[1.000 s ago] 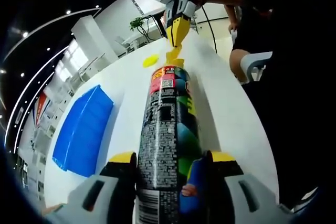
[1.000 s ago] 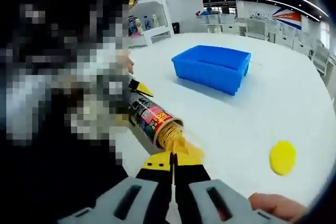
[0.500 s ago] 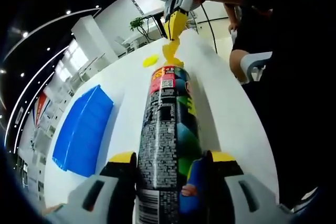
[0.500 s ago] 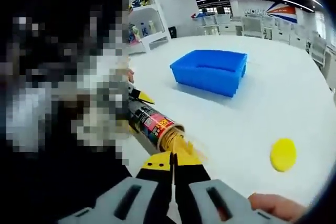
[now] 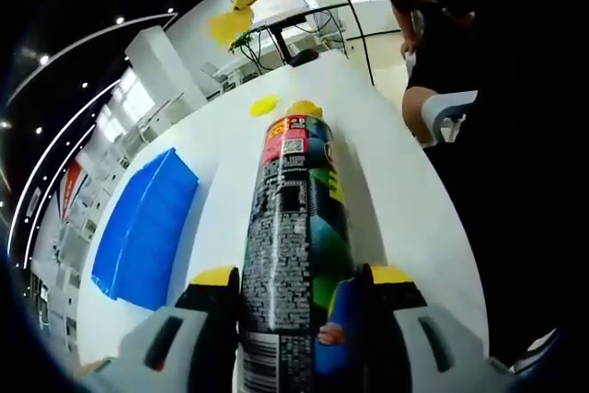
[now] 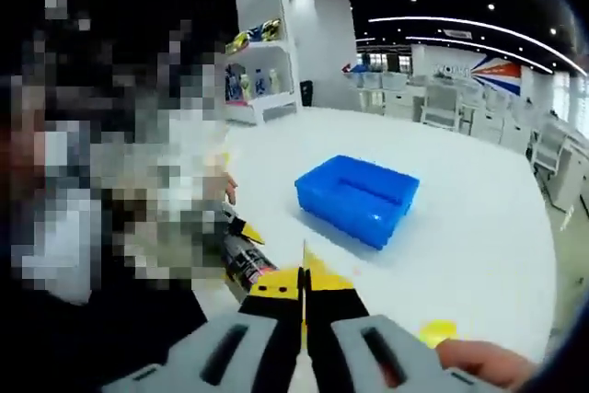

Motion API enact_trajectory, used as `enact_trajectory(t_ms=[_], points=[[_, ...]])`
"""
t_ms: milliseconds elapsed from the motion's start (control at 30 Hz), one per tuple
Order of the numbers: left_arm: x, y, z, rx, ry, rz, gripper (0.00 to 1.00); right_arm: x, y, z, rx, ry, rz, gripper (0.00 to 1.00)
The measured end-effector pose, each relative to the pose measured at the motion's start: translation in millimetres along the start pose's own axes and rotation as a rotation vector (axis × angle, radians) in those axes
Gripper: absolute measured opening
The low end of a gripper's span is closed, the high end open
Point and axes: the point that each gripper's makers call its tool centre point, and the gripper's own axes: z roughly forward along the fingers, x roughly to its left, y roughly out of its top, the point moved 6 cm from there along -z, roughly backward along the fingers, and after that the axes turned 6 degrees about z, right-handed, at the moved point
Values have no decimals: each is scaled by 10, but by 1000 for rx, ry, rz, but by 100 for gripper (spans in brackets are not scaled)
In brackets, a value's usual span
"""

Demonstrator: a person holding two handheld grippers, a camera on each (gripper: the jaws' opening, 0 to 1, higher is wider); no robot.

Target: Open the lid of the chip container on the table, take out the chips, place them into the box in front of the container, and close the lid

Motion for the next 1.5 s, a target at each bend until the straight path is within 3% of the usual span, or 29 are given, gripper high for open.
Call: enact_trajectory(t_ms=[167, 533, 1000, 1500], points=[[-3, 5, 4, 2, 1, -2, 54, 19, 323, -32, -32, -71, -179, 0], [-30, 21, 9, -1, 4, 2, 54, 183, 850, 83, -53, -87, -369, 0], [-84, 43, -1, -4, 4, 0, 54, 175, 1696, 434, -63, -103, -508, 0], [-78, 35, -11, 4, -7, -6, 54, -15, 1839, 932, -4, -84, -515, 0]])
